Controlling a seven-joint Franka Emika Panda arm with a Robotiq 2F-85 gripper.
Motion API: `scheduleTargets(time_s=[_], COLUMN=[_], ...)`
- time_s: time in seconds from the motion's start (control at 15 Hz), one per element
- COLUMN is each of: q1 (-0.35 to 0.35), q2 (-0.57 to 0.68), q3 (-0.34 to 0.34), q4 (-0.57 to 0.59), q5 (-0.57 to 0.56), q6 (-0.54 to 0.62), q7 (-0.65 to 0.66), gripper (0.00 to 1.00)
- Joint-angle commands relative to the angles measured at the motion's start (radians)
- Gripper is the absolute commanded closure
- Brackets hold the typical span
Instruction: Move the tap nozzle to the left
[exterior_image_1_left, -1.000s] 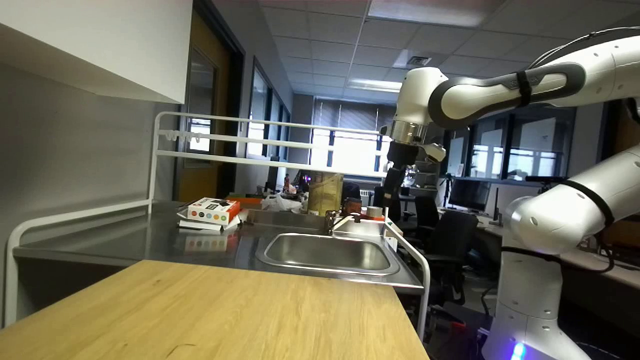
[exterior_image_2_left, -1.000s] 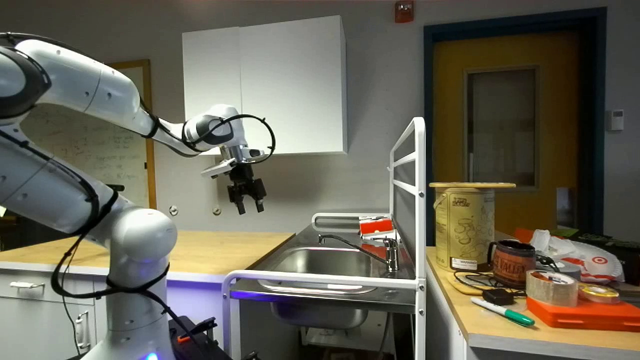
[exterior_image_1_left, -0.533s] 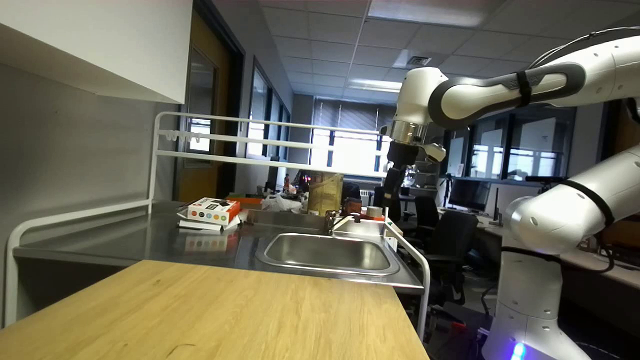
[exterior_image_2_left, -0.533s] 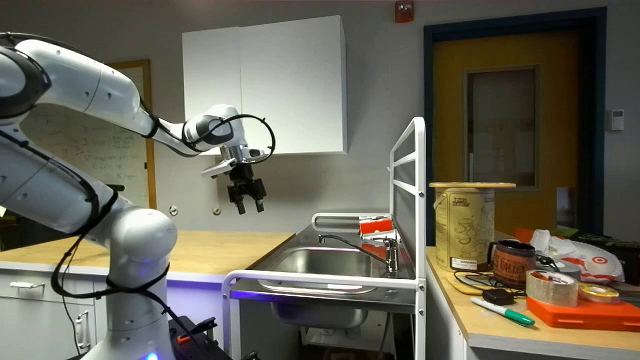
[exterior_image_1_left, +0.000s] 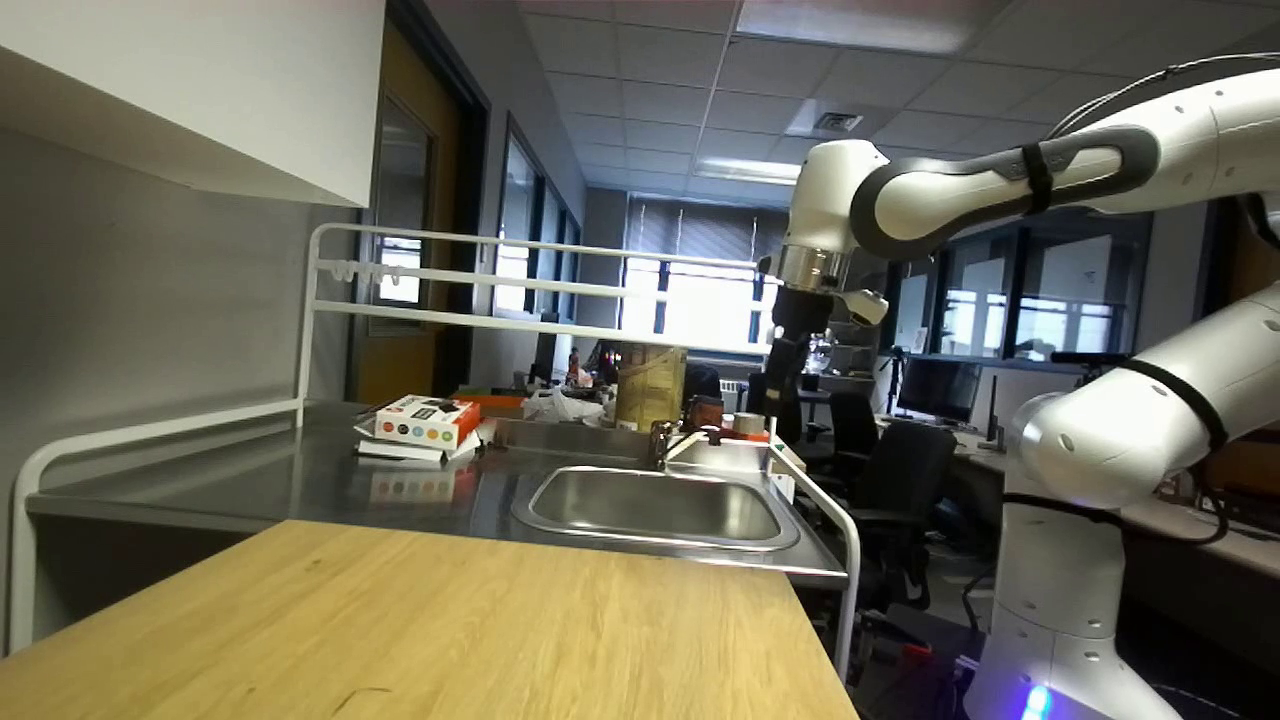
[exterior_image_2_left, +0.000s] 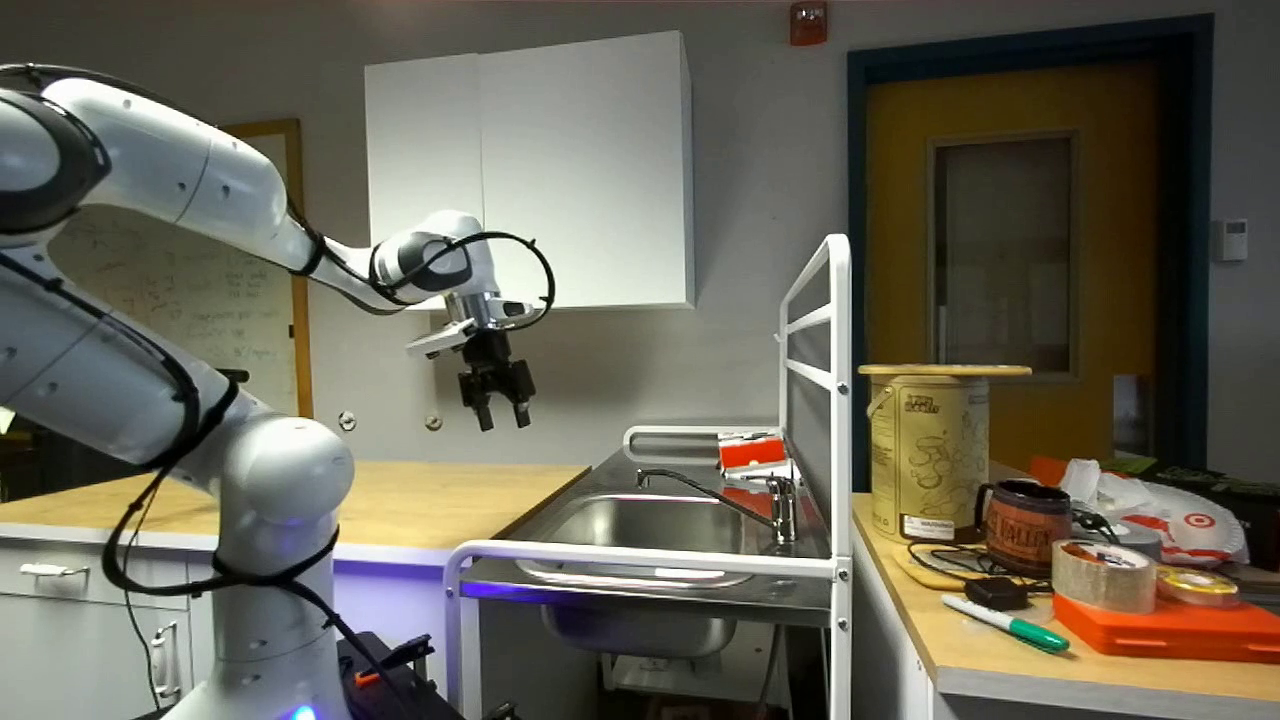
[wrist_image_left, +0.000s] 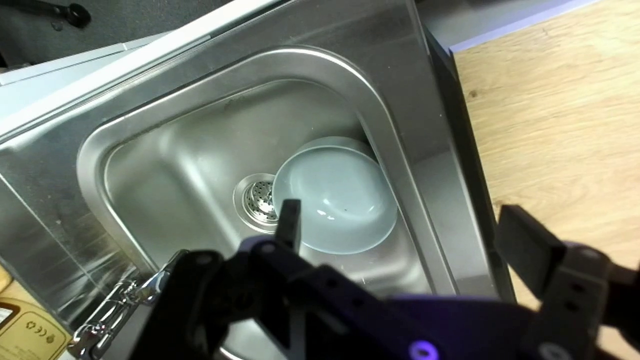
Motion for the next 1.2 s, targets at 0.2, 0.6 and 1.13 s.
scheduleTargets(time_s=[0.2, 0.6, 1.13], q1=[-0.045, -0.103, -0.236], q2=[0.103, 0.199, 0.36], q3=[-0.008, -0.011, -0.032], q4=[0.06, 0.105, 0.192], q5=[-0.016, -0.008, 0.003], q6=[0.048, 0.131, 0.248], q7=[0.072, 0.184, 0.418], gripper=[0.0, 0.0, 0.0])
